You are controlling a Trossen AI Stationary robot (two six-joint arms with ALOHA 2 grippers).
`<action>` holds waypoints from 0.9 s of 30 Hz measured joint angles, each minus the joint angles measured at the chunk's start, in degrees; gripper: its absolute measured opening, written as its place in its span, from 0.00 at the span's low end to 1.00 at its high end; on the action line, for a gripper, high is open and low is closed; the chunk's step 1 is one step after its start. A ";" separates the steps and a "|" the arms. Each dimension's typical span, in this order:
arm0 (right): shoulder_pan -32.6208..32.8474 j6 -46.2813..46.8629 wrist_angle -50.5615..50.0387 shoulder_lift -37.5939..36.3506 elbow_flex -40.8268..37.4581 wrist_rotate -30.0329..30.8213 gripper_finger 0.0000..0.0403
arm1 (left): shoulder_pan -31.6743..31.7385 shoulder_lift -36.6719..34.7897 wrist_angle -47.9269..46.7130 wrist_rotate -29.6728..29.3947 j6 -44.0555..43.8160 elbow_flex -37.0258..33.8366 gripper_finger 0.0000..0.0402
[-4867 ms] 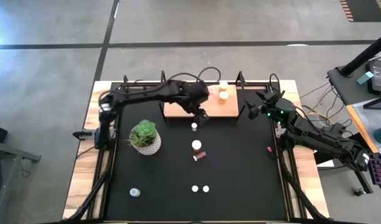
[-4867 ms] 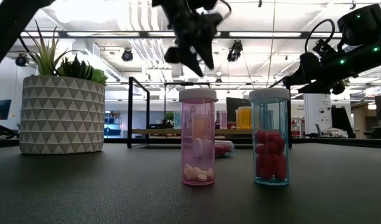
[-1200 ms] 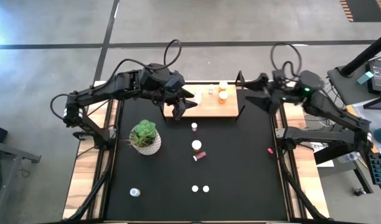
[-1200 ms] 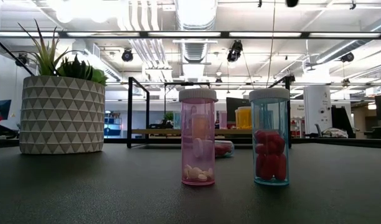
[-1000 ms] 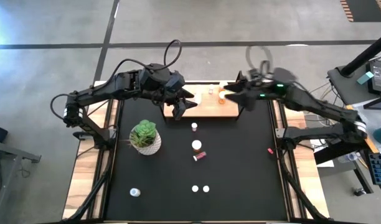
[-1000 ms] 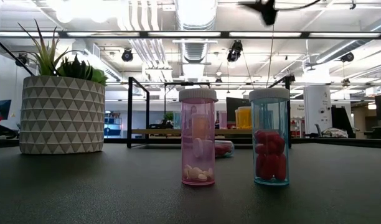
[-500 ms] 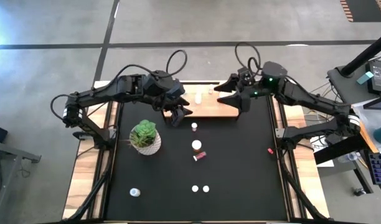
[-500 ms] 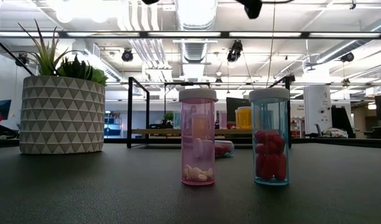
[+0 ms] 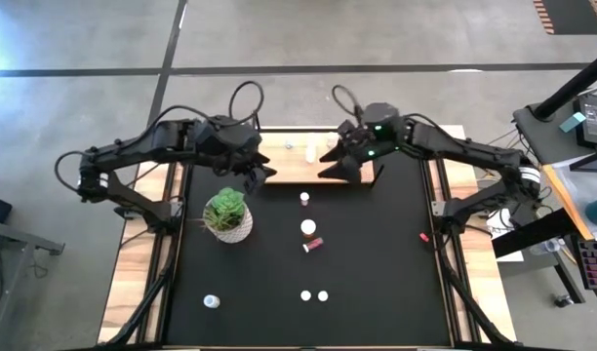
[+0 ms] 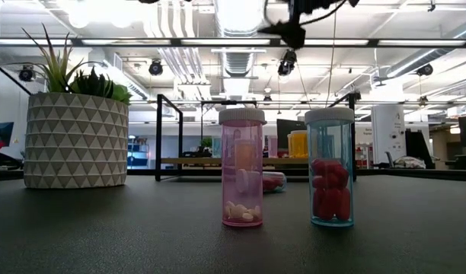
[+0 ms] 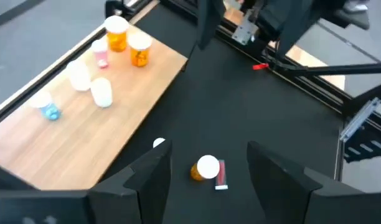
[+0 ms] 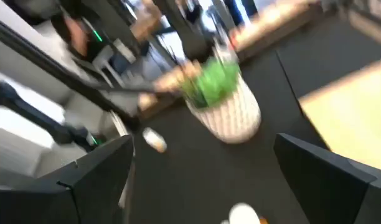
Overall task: Pick and place medicine bottles onto shelf by color
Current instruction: Put the left pink pill bottle on the shelf aligned with the other pink pill bottle
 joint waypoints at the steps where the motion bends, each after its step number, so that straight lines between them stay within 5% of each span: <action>1: 0.19 -0.92 -2.21 0.85 0.89 0.07 0.94 | -0.23 -0.99 0.83 -0.80 -0.58 -1.63 0.47; 14: 3.23 -10.51 -8.66 10.18 5.74 7.51 0.94 | -1.24 -14.75 18.49 -3.94 -9.23 -24.31 0.47; 27: 8.68 -13.25 -10.69 18.82 5.39 19.59 0.94 | -1.40 -27.23 38.22 -3.20 -4.65 -37.99 0.47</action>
